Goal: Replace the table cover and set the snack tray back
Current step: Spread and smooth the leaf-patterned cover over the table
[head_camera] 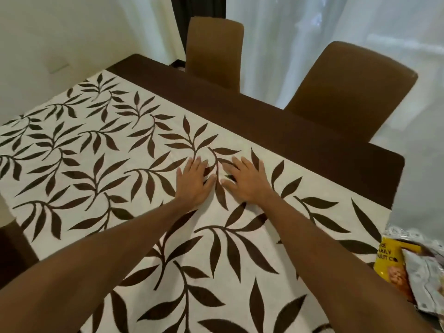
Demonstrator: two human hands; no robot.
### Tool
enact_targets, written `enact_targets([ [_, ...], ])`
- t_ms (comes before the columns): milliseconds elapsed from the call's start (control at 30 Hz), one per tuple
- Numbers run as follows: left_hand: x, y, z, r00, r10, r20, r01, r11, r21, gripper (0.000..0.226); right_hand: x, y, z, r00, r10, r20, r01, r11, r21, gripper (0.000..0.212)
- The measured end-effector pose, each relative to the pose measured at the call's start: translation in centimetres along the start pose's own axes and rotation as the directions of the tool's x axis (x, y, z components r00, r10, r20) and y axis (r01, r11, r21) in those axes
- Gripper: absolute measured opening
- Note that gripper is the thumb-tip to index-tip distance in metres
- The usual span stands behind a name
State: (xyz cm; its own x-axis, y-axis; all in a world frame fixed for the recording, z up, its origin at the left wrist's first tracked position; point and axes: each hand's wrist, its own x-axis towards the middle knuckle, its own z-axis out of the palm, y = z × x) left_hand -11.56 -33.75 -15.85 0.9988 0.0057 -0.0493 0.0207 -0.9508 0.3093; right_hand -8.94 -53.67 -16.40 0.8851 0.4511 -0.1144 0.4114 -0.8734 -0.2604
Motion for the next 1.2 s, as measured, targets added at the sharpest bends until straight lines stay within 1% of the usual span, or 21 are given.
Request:
enact_targets([
  [67,1.8,1.4,0.8,1.000,0.015,0.020,-0.015,1.000,-0.008,0.061,1.7,3.9,-0.7,1.000,0.025,0.016,-0.025,1.000,-0.005,0.065],
  [167,4.2,4.1,2.4,0.999,0.004,0.039,-0.004,1.000,0.019,0.064,2.8,10.9,-2.1,0.970,0.237,-0.061,-0.236,0.971,0.020,0.070],
  [267,6.1,7.0,3.1,0.998,-0.050,0.033,0.049,0.998,0.040,0.064,2.0,17.5,-3.7,0.837,0.535,-0.111,-0.533,0.845,0.054,0.075],
  [333,7.5,9.0,3.7,0.996,-0.073,0.045,0.071,0.996,0.045,0.065,1.9,20.3,-5.1,0.756,0.650,-0.074,-0.644,0.760,0.090,0.074],
  [367,7.9,9.5,3.7,0.996,-0.075,0.051,0.073,0.996,0.051,0.066,2.1,20.0,-5.4,0.768,0.633,-0.091,-0.627,0.774,0.091,0.072],
  [400,8.6,10.4,3.9,0.996,-0.072,0.058,0.069,0.996,0.054,0.067,2.4,19.6,-5.6,0.816,0.562,-0.139,-0.557,0.827,0.072,0.070],
  [467,10.5,12.5,4.6,0.997,-0.055,0.063,0.052,0.998,0.048,0.066,3.4,17.7,-5.4,0.927,0.327,-0.182,-0.326,0.945,0.036,0.063],
  [533,11.4,14.3,5.1,0.997,-0.036,0.067,0.033,0.998,0.045,0.064,4.1,16.0,-4.5,0.985,0.136,-0.105,-0.136,0.991,0.005,0.059],
  [567,11.7,14.9,5.3,0.997,-0.028,0.069,0.025,0.998,0.056,0.063,4.5,16.1,-4.1,0.991,0.117,-0.072,-0.118,0.993,-0.007,0.060],
  [667,12.0,15.5,6.7,0.999,-0.037,0.036,0.032,0.991,0.129,0.066,6.0,20.4,-4.8,0.947,0.313,-0.073,-0.314,0.949,-0.004,0.071],
  [767,12.1,15.2,6.6,0.999,-0.035,0.014,0.032,0.985,0.169,0.070,5.0,26.1,-6.8,0.832,0.553,-0.049,-0.552,0.833,0.024,0.080],
  [833,12.1,15.4,7.0,0.999,-0.032,0.011,0.030,0.983,0.183,0.070,2.4,29.0,-7.6,0.752,0.655,-0.079,-0.649,0.756,0.091,0.083],
  [867,12.1,15.5,7.0,0.999,-0.036,0.007,0.034,0.981,0.190,0.070,0.9,29.3,-7.7,0.744,0.656,-0.130,-0.648,0.755,0.100,0.082],
  [900,12.2,15.5,6.9,0.999,-0.044,0.008,0.042,0.980,0.195,0.071,-0.5,28.8,-7.4,0.775,0.607,-0.177,-0.604,0.793,0.078,0.080],
  [933,12.3,15.4,6.9,0.998,-0.052,0.018,0.047,0.979,0.198,0.071,-2.0,27.6,-7.0,0.831,0.518,-0.202,-0.520,0.853,0.051,0.077],
  [1000,12.1,15.6,7.0,0.998,-0.052,0.025,0.047,0.981,0.189,0.071,-4.6,24.6,-5.6,0.928,0.333,-0.167,-0.339,0.941,-0.002,0.070],
  [1033,12.0,15.7,6.8,0.999,-0.045,0.028,0.039,0.982,0.185,0.071,-5.7,23.5,-4.6,0.947,0.292,-0.135,-0.299,0.954,-0.034,0.069],
  [1067,12.0,15.6,6.7,0.998,-0.046,0.035,0.039,0.983,0.180,0.071,-6.6,23.3,-4.0,0.944,0.305,-0.125,-0.312,0.949,-0.043,0.070],
  [1100,12.0,15.7,6.6,0.998,-0.047,0.043,0.039,0.984,0.174,0.070,-7.3,24.0,-3.7,0.913,0.379,-0.151,-0.387,0.922,-0.027,0.071],
  [1133,11.9,15.8,6.5,0.998,-0.043,0.051,0.034,0.985,0.172,0.070,-8.3,25.1,-3.7,0.844,0.504,-0.182,-0.510,0.860,0.019,0.073],
  [1200,11.8,15.8,6.3,0.998,-0.034,0.049,0.025,0.986,0.167,0.070,-10.2,27.8,-4.9,0.629,0.761,-0.159,-0.739,0.649,0.181,0.076],
])
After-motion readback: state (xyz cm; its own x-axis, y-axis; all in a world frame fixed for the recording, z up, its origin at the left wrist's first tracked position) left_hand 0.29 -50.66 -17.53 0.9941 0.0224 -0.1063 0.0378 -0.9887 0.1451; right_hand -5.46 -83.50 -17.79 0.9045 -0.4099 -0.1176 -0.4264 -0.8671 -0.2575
